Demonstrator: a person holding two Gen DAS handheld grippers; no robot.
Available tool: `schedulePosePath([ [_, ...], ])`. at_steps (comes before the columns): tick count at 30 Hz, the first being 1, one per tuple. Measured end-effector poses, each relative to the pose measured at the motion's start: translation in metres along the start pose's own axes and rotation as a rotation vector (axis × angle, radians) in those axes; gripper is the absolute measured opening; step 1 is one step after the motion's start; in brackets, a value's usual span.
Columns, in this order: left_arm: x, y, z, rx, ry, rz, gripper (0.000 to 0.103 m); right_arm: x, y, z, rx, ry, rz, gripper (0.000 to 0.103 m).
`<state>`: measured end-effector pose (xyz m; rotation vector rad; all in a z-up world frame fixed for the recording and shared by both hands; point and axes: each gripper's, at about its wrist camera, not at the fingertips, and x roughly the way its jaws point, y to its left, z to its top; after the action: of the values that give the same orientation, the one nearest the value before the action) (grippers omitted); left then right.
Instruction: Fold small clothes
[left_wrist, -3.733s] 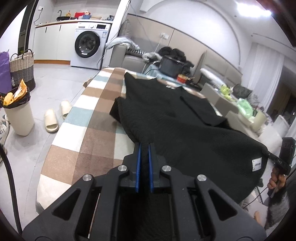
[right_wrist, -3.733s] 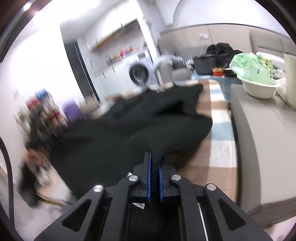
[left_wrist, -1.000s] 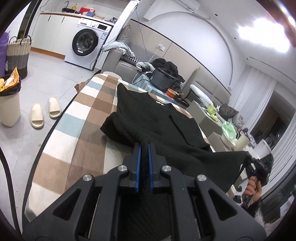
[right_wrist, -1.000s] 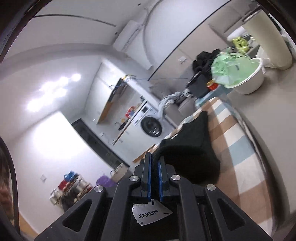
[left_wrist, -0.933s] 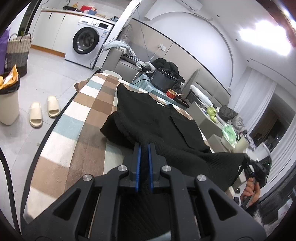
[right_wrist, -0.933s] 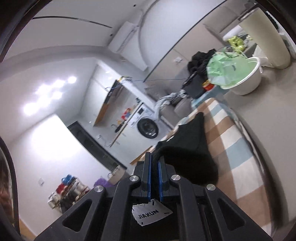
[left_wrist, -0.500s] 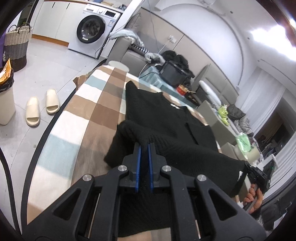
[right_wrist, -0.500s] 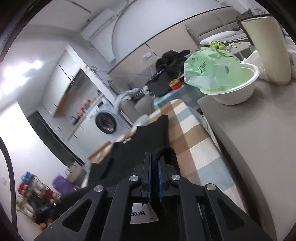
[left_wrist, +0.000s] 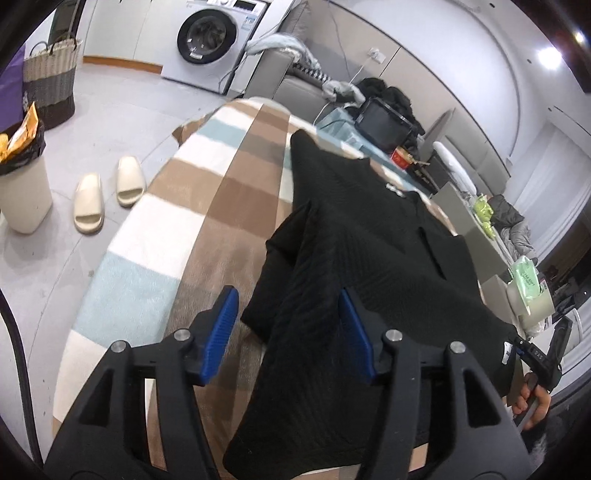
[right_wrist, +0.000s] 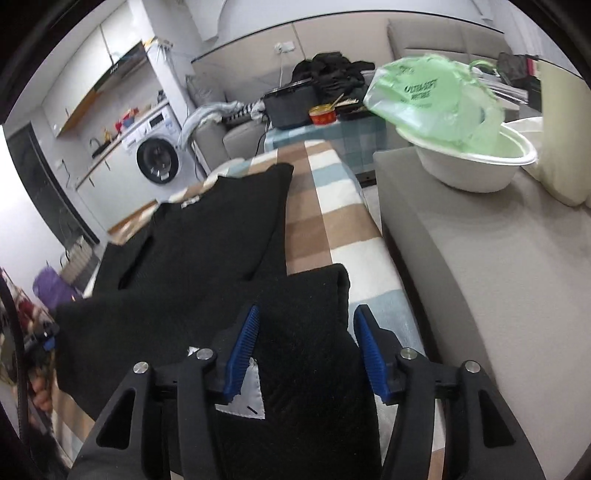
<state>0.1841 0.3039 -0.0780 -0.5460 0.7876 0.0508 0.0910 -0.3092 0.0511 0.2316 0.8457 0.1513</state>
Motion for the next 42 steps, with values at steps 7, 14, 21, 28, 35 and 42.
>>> schedulePosePath([
  [7, 0.023, -0.007, -0.004, 0.035, 0.036, 0.005, 0.053, 0.030, 0.007, 0.003, -0.038, 0.097, 0.027, 0.059],
  [14, 0.033, -0.017, -0.006, 0.090, 0.060, 0.005, 0.028, 0.049, 0.018, 0.005, -0.090, 0.133, 0.061, 0.045],
  [21, 0.030, -0.025, -0.013, 0.125, 0.063, 0.017, 0.019, 0.054, 0.026, 0.003, -0.142, 0.146, 0.079, 0.033],
  [28, 0.015, -0.027, -0.031, 0.135, 0.060, 0.021, 0.019, 0.049, 0.026, -0.005, -0.149, 0.150, 0.083, 0.032],
  [35, -0.016, -0.022, -0.060, 0.125, 0.054, 0.032, 0.019, 0.035, 0.025, -0.022, -0.148, 0.158, 0.097, 0.032],
  [42, -0.056, -0.015, -0.097, 0.098, 0.046, 0.054, 0.019, 0.008, 0.024, -0.053, -0.140, 0.171, 0.119, 0.032],
])
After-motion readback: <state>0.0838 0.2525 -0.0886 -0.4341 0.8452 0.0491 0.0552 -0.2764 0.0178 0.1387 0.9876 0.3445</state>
